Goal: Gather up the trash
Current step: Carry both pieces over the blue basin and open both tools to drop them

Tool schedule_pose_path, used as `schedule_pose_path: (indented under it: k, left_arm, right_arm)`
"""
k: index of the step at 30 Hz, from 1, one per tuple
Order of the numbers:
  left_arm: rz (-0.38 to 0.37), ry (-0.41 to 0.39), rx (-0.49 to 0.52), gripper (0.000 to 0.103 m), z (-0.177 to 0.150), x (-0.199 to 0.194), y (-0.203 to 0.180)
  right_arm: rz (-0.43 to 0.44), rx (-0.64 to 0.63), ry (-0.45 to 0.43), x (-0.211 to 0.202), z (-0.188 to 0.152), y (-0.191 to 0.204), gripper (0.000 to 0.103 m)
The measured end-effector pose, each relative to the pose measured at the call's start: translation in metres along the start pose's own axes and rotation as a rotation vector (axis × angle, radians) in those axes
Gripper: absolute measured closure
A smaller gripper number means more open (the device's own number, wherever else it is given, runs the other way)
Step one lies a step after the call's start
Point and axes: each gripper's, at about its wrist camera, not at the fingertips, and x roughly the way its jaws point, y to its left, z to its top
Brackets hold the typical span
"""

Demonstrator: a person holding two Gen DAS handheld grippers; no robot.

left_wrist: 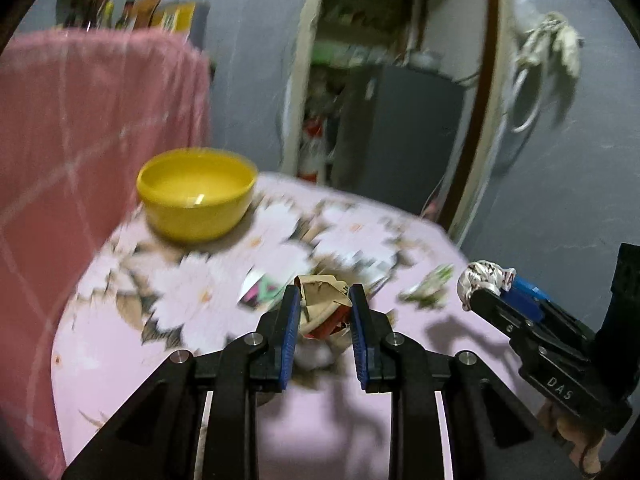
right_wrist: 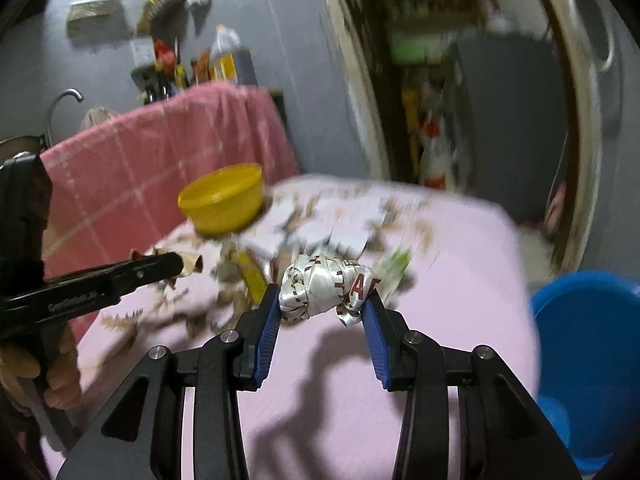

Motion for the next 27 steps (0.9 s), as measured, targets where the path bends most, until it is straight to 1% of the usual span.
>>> schedule_pose_path:
  k: [2,5,7,10,11,12,14,17,22,27]
  left_arm:
    - [-0.022,-0.068,0.030,0.082,0.007,-0.007,-0.018]
    - [-0.073,-0.151,0.065,0.082,0.016,-0.012,-0.046]
    - [-0.110,-0.193,0.091,0.082,0.020,-0.012,-0.062]
    - [-0.162,-0.219,0.128,0.082,0.025,-0.005,-0.089]
    - [-0.179,-0.218,0.140,0.082,0.027,-0.001,-0.100]
    - [-0.198,-0.212,0.150,0.082,0.029,0.006,-0.111]
    - [-0.233,-0.192,0.167,0.082,0.031,0.015,-0.131]
    - [-0.274,-0.145,0.193,0.082,0.032,0.034,-0.156]
    - [-0.329,-0.030,0.212,0.082,0.033,0.066,-0.188]
    - [-0.355,0.100,0.204,0.081,0.028,0.099,-0.204]
  right_arm:
    - [-0.039,-0.013,-0.100,-0.020,0.004,-0.002,0.065]
    - [-0.091,-0.013,-0.207,-0.043,0.009,-0.011,0.065]
    - [-0.151,-0.018,-0.286,-0.060,0.010,-0.019,0.065]
    - [-0.257,-0.014,-0.376,-0.084,0.010,-0.036,0.065]
    - [-0.279,-0.010,-0.390,-0.089,0.009,-0.041,0.065]
    - [-0.320,0.000,-0.406,-0.096,0.008,-0.050,0.065]
    - [-0.380,0.021,-0.410,-0.105,0.006,-0.066,0.065]
    - [-0.452,0.058,-0.387,-0.113,0.003,-0.087,0.065]
    - [-0.525,0.166,-0.307,-0.117,-0.006,-0.126,0.065]
    - [-0.546,0.267,-0.216,-0.115,-0.014,-0.154,0.064]
